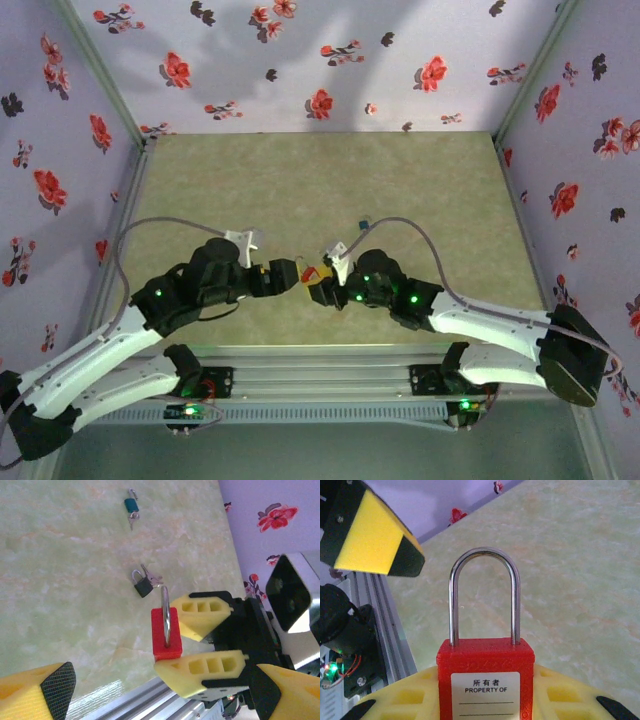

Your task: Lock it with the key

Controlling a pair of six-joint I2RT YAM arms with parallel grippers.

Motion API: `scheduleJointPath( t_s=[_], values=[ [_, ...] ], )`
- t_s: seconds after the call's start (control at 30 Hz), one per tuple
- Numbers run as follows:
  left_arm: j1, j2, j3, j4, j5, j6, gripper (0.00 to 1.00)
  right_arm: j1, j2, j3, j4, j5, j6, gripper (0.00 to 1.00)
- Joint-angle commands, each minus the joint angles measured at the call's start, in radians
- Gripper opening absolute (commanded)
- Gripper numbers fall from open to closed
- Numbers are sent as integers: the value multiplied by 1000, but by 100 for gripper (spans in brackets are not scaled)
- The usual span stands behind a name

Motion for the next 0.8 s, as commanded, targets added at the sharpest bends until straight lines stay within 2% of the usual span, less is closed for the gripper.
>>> scheduleJointPath(
  t_s=[0.0, 0.43, 0.77],
  values=[
    [14, 27, 36, -57, 29, -27, 93, 21, 6, 47, -4, 27, -51, 0],
    [31, 127, 47, -34, 150, -28, 96, 73, 23, 62, -41, 60, -108, 0],
    [32, 169, 36, -15, 226, 0, 81, 87, 21, 64, -47, 80, -117, 0]
  ],
)
